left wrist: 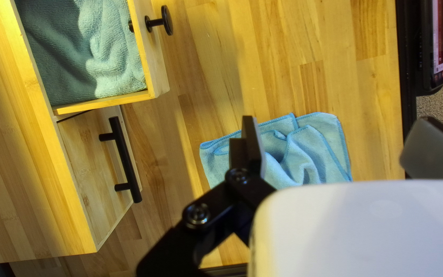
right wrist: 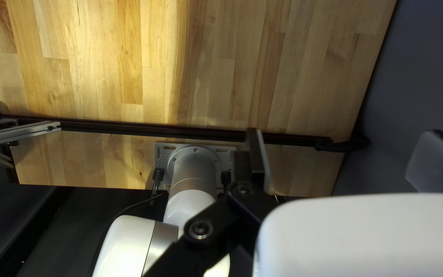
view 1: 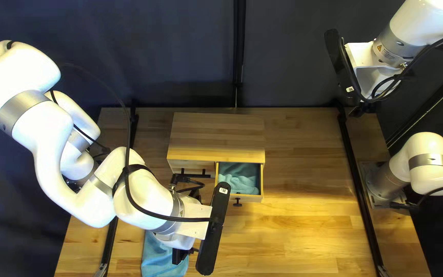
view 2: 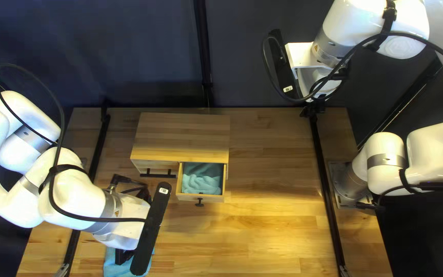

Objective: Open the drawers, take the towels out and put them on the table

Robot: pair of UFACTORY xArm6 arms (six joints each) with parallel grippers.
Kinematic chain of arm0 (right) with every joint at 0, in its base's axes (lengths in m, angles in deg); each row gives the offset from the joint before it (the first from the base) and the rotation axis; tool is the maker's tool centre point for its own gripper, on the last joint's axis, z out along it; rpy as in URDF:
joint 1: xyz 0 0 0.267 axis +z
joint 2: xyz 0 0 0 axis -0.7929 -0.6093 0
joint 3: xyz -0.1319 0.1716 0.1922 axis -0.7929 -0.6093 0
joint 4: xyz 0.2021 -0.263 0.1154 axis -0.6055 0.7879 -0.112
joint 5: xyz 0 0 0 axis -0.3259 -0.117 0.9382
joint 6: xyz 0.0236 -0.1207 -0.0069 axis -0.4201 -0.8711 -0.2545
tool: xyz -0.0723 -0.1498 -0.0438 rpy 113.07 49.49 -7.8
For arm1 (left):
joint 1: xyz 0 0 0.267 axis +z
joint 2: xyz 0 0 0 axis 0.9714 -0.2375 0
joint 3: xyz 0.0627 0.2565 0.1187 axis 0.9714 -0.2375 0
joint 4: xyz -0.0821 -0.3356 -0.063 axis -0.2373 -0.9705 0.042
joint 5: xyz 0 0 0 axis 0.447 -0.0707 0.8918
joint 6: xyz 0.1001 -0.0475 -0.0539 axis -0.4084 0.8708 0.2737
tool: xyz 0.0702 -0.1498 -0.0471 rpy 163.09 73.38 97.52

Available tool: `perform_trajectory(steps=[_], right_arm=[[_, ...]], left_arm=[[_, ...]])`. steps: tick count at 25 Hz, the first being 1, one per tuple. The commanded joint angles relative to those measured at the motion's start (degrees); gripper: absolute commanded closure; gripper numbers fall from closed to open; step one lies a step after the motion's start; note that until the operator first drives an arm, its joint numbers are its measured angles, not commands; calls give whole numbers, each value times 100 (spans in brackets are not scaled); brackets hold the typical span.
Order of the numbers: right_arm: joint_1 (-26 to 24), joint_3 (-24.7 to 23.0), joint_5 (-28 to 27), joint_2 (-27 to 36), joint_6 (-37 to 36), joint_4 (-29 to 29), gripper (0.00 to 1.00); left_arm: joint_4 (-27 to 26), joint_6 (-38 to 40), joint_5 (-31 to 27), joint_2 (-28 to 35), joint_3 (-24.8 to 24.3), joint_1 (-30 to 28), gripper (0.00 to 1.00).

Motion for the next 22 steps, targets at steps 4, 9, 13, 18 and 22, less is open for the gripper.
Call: perform_trajectory(steps=[4, 9, 13, 18, 22], right_arm=[[0, 0, 0, 0, 0, 0, 0], [0, 0, 0, 0, 0, 0, 0], [0, 0, 0, 0, 0, 0, 0], [0, 0, 0, 0, 0, 0, 0], [0, 0, 0, 0, 0, 0, 0]], left_arm=[[0, 0, 0, 0, 0, 0, 0], [0, 0, 0, 0, 0, 0, 0], [-264, -263, 6, -2, 137, 417, 0], [-390, -419, 4, -243, 562, 733, 0], [-628, -545, 513, -359, 483, 1054, 0]])
